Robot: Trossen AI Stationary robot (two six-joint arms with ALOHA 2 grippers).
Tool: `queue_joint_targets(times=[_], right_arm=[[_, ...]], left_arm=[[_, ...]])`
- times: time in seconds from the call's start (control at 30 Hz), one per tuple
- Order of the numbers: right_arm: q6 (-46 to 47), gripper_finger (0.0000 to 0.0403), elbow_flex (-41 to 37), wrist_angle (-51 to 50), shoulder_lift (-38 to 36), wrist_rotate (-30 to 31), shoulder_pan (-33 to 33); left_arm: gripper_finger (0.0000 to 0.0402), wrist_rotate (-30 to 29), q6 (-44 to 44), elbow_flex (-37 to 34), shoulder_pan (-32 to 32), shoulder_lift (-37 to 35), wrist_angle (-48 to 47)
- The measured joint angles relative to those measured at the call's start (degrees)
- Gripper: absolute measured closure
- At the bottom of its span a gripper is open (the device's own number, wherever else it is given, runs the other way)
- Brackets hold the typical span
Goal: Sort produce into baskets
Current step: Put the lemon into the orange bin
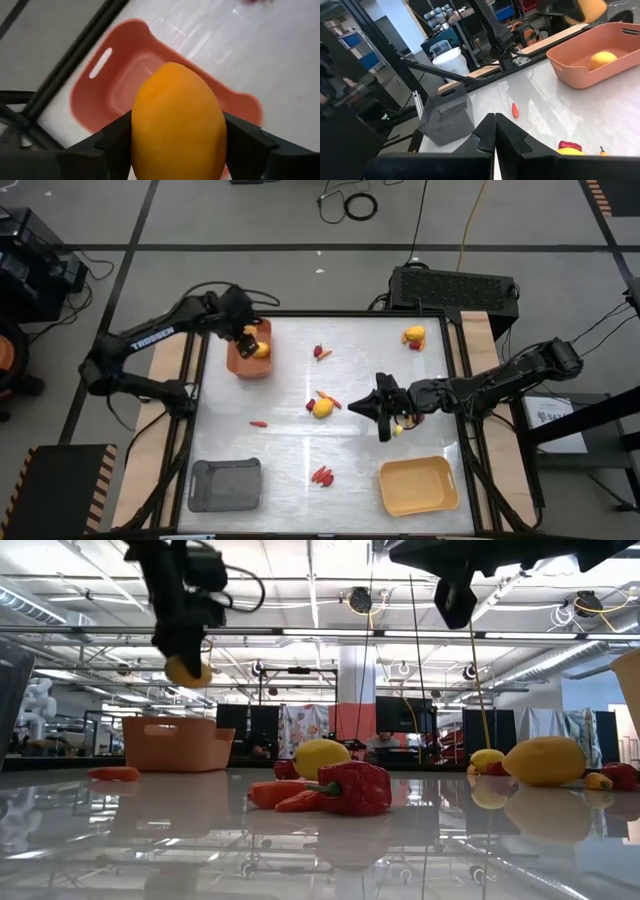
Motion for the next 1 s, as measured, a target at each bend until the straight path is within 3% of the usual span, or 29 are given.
queue_joint_targets(times=[0.2,0.6,0.9,1.0], right_arm=[[0.0,0.0403,0.0,0.7,0.0,0.0,-0.5],[5.3,0.0403,0.0,0.7,0.0,-0.3,-0.4],[7.1,0.0403,0.0,0.6,0.0,-1.0,-0.4],[7.0,0.0403,0.0,-0.2,-0.3,-5.2,-0.5]], left_arm=[[0.0128,-0.9,-3.7,-5.4,0.3,1.3,2.2],[0.0073,-0.8,-3.6,-5.5,0.3,1.5,3.5],[0.0050,6.8,-4.2,-3.8,-0.4,1.5,3.5],[0.0049,9.3,-4.7,-2.8,-2.0,1.5,4.2]])
